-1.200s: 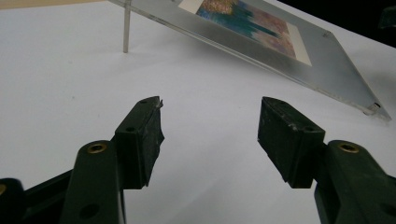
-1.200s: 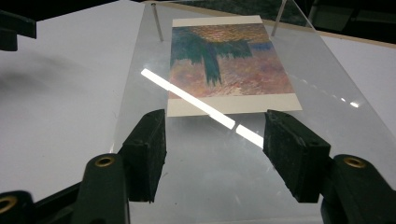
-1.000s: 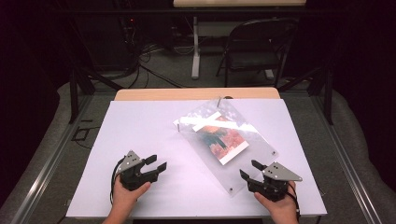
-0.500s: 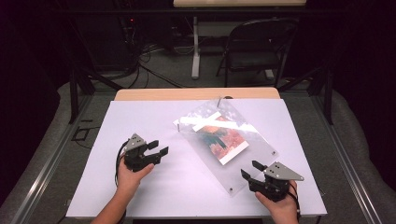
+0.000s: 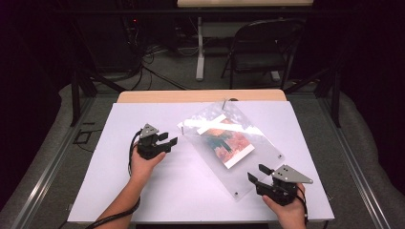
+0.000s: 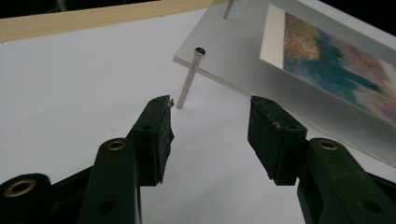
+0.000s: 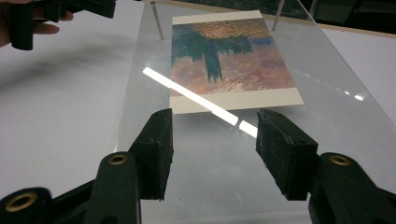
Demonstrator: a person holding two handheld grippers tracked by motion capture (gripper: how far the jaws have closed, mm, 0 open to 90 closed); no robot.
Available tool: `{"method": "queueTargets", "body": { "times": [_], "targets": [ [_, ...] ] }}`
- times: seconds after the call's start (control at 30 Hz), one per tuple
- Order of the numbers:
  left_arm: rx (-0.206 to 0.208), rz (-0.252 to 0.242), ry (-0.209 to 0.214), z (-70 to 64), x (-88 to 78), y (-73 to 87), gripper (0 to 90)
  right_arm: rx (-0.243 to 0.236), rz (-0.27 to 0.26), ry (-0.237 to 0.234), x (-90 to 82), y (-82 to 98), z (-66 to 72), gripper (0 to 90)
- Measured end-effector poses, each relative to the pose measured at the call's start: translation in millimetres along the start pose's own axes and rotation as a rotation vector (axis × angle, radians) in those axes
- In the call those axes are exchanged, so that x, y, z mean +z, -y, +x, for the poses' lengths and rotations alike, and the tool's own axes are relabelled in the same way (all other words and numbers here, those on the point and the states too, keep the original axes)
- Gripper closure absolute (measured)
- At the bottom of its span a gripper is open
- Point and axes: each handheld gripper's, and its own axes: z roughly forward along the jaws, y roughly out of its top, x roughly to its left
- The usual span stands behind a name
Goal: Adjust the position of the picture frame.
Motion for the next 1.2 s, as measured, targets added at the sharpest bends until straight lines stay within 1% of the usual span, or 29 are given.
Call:
{"method": "queueTargets", "body": {
  "times": [0.03, 0.07, 0.1, 0.17, 0.27, 0.3, 0.33, 0.43, 0.47, 0.5, 0.57, 0.6, 0.7, 0.83, 0.87, 1.0, 1.13, 1.2],
  "targets": [
    [0.002, 0.008, -0.007, 2.3, 6.0, 0.8, 50.5, 0.001, 0.001, 0.000, -0.1, 0.2, -0.6, 45.7],
    [0.002, 0.008, -0.007, 2.3, 6.0, 0.8, 51.8, 0.001, 0.001, 0.000, -0.1, 0.2, -0.6, 45.7],
    [0.009, 0.019, -0.022, 4.0, 12.0, 1.6, 52.9, 0.005, 0.003, -0.001, 0.0, 0.4, -1.0, 45.8],
    [0.005, 0.035, -0.038, 5.9, 18.1, 2.0, 55.7, 0.016, 0.005, -0.005, 0.0, 0.7, -1.1, 45.8],
    [-0.001, 0.052, -0.039, 8.9, 27.1, 2.5, 59.6, 0.018, 0.005, -0.006, -0.1, 0.8, -2.1, 46.0],
    [-0.001, 0.052, -0.039, 8.9, 27.1, 2.5, 60.7, 0.021, 0.007, -0.008, -0.5, 0.8, -2.3, 46.1],
    [0.000, 0.059, -0.042, 9.7, 32.2, 2.4, 61.3, 0.025, 0.004, -0.011, -0.5, 0.9, -2.3, 46.1],
    [-0.002, 0.061, -0.039, 9.6, 36.8, 1.8, 63.3, 0.028, 0.002, -0.009, -0.7, 1.1, -3.2, 46.1],
    [0.016, 0.072, -0.047, 9.0, 40.9, 0.2, 63.8, 0.029, 0.002, -0.010, -0.8, 1.2, -3.5, 46.1],
    [0.016, 0.072, -0.047, 9.0, 40.9, 0.2, 64.3, 0.029, 0.002, -0.010, -0.8, 1.2, -3.5, 46.1],
    [0.034, 0.078, -0.050, 7.8, 46.5, -3.4, 66.3, 0.038, 0.004, -0.012, -1.3, 1.3, -4.1, 46.1],
    [0.034, 0.078, -0.050, 7.8, 46.5, -3.4, 67.1, 0.038, 0.004, -0.012, -1.3, 1.3, -4.1, 46.1],
    [0.060, 0.093, -0.055, 5.6, 53.8, -7.4, 69.4, 0.043, 0.002, -0.016, -1.6, 1.5, -4.4, 46.1],
    [0.064, 0.097, -0.050, 4.0, 58.2, -9.3, 70.3, 0.043, 0.000, -0.017, -1.9, 1.6, -4.6, 46.1],
    [0.074, 0.106, -0.052, 3.2, 61.5, -10.1, 70.4, 0.043, -0.002, -0.018, -2.1, 1.6, -4.6, 46.1],
    [0.084, 0.110, -0.060, 2.4, 65.5, -11.2, 71.5, 0.047, -0.001, -0.021, -2.2, 1.7, -4.6, 46.1],
    [0.098, 0.124, -0.068, 3.0, 70.8, -12.8, 75.7, 0.050, -0.002, -0.024, -2.6, 1.8, -5.2, 46.1],
    [0.098, 0.126, -0.073, 2.8, 71.8, -12.6, 77.2, 0.054, -0.003, -0.028, -2.7, 1.8, -5.3, 46.1]
  ]
}}
